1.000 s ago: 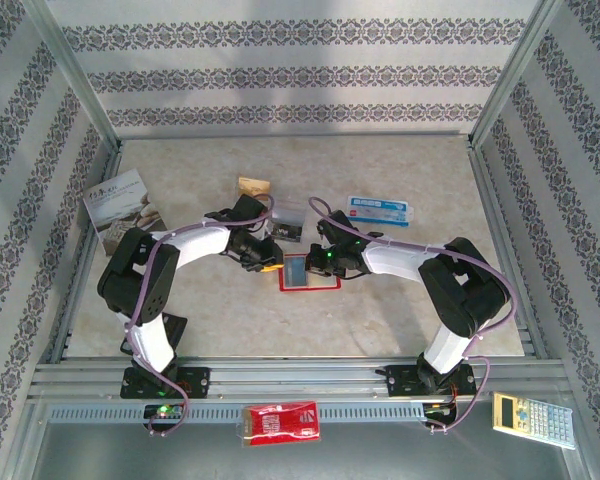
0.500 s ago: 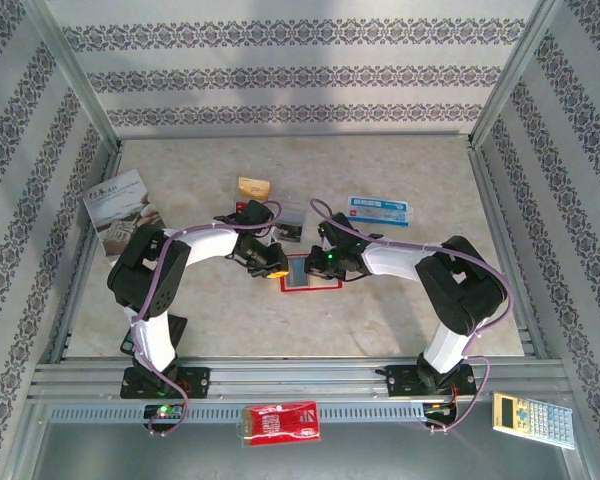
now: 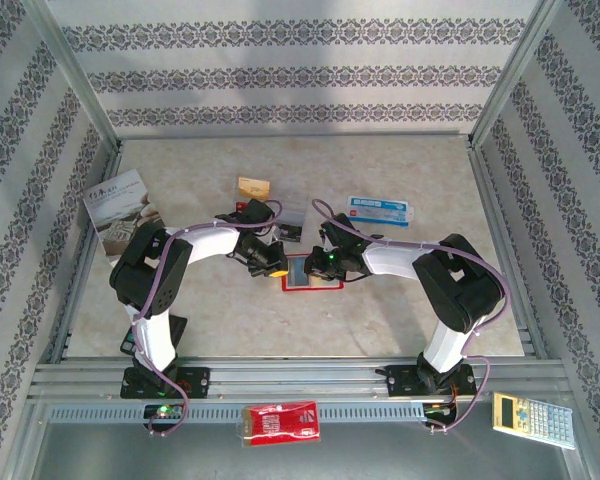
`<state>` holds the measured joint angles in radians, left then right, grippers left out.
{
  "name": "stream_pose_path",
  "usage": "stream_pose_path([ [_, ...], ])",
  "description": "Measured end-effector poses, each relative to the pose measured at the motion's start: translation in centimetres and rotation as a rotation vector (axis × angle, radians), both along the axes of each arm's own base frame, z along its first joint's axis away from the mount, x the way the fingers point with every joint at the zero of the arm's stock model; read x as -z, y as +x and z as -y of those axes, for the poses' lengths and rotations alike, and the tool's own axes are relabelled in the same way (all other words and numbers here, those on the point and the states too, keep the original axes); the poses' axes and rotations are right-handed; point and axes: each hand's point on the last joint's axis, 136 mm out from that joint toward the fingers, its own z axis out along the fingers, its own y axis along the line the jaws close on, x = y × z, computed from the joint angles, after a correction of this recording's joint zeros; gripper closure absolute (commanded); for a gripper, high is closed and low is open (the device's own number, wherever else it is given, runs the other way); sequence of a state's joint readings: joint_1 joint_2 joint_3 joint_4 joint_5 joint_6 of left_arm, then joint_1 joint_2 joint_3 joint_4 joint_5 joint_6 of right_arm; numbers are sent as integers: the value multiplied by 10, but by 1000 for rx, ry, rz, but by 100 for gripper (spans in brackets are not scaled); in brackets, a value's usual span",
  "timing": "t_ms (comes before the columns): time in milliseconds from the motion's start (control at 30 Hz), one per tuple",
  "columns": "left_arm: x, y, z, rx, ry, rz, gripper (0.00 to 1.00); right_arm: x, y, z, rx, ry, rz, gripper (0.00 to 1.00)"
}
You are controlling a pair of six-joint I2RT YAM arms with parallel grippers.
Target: Take the credit cards out of the card holder
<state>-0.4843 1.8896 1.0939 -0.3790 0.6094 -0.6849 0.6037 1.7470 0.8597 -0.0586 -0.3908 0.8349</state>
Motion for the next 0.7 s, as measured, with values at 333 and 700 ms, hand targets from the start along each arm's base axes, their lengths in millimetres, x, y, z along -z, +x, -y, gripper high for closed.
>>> stream_pose_path([
  [333, 1, 0, 0, 3, 1, -17, 92, 1, 0, -2, -8, 26, -18, 81],
  [700, 2, 0, -1, 0, -5, -26, 92, 0, 0, 0, 0, 49, -4, 100],
])
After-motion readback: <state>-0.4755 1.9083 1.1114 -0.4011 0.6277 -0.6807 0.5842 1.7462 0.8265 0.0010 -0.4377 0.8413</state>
